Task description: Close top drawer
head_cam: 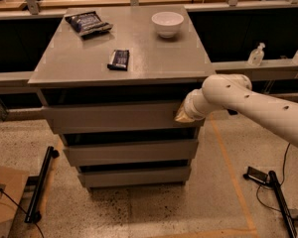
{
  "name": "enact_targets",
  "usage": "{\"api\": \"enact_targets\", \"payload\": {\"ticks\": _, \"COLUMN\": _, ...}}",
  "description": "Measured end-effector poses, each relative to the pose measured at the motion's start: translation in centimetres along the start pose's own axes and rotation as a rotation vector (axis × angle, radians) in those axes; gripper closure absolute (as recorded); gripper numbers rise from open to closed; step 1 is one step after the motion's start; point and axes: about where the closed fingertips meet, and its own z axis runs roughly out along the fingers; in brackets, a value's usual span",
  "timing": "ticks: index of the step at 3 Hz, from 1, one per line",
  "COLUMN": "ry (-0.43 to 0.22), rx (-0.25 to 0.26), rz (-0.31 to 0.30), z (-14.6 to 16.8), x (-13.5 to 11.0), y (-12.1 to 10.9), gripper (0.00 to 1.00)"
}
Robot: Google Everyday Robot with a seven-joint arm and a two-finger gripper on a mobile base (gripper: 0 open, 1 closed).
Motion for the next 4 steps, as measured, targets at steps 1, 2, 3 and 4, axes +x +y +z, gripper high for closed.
{"api": "enact_targets", "payload": {"ticks": 1, "ry": 0.0, "rx": -0.001, "rz": 0.0, "z": 0.0, "x": 0.0, "y": 0.0, "gripper": 1.0}}
{"api": "enact_targets", "payload": {"ticks": 2, "ry": 0.0, "rx": -0.001, "rz": 0.0, "z": 0.0, "x": 0.0, "y": 0.0, "gripper": 1.0}}
{"api": "enact_targets", "payload": {"ticks": 3, "ry": 0.008, "rx": -0.065, "rz": 0.004, "z": -1.1, "x": 0.0, "y": 1.4, "gripper": 0.94}}
{"api": "enact_targets", "payload": {"ticks": 4, "ry": 0.033, "rx": -0.149, "rz": 0.006, "z": -1.1, "x": 0.6, "y": 3.6, "gripper": 0.76}}
